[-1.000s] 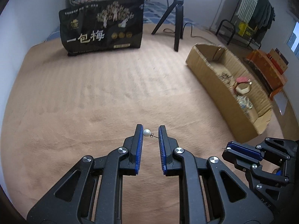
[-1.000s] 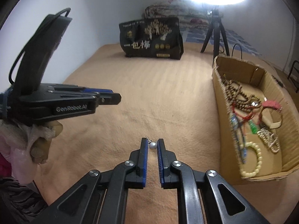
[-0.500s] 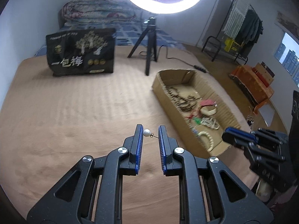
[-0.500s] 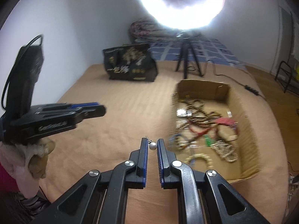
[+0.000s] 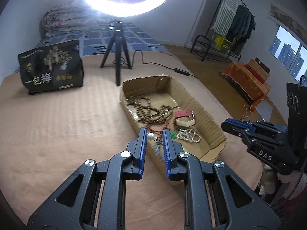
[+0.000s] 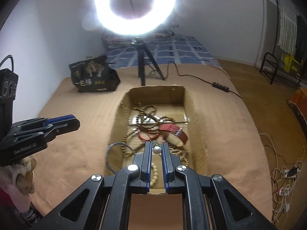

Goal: Organize jewelry
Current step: 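Carry the pearl earrings in both tools over to the box, then open both tools over the box to drop the earrings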

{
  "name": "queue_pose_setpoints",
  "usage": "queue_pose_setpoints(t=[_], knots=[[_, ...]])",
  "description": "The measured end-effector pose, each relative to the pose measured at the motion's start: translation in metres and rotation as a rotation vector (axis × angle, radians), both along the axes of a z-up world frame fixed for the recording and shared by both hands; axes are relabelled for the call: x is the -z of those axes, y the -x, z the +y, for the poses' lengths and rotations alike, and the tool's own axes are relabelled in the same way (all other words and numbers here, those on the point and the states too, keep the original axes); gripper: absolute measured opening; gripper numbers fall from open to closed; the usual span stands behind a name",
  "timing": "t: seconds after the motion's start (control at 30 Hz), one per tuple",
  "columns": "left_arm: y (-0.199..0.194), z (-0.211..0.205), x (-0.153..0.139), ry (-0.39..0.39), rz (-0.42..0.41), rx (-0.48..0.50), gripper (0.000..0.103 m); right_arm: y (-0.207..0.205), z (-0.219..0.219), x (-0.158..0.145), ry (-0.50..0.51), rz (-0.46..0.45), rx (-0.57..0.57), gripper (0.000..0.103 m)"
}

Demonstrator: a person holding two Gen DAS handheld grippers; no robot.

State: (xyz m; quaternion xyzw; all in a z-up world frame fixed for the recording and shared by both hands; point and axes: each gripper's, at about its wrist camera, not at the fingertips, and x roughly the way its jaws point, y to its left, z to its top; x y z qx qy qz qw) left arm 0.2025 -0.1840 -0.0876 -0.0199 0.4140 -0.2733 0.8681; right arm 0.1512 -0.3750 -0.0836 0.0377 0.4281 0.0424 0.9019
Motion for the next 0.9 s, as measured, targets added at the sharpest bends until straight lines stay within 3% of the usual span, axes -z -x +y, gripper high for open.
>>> queue_pose_setpoints(t=[0.7, 0.83, 0.9], knots=[[-0.027, -0.038, 0.009, -0.021, 0.005, -0.010, 0.015, -0.009, -0.018, 0.021, -0.043, 0.050, 0.032, 0.009], [-0.029, -0.037, 0.009, -0.026, 0.012, -0.022, 0.016, -0.010, -0.021, 0.022, -0.053, 0.052, 0.046, 0.025], [-0.030, -0.037, 0.010, -0.026, 0.018, -0.024, 0.021, -0.010, -0.021, 0.022, -0.048, 0.053, 0.050, 0.031]])
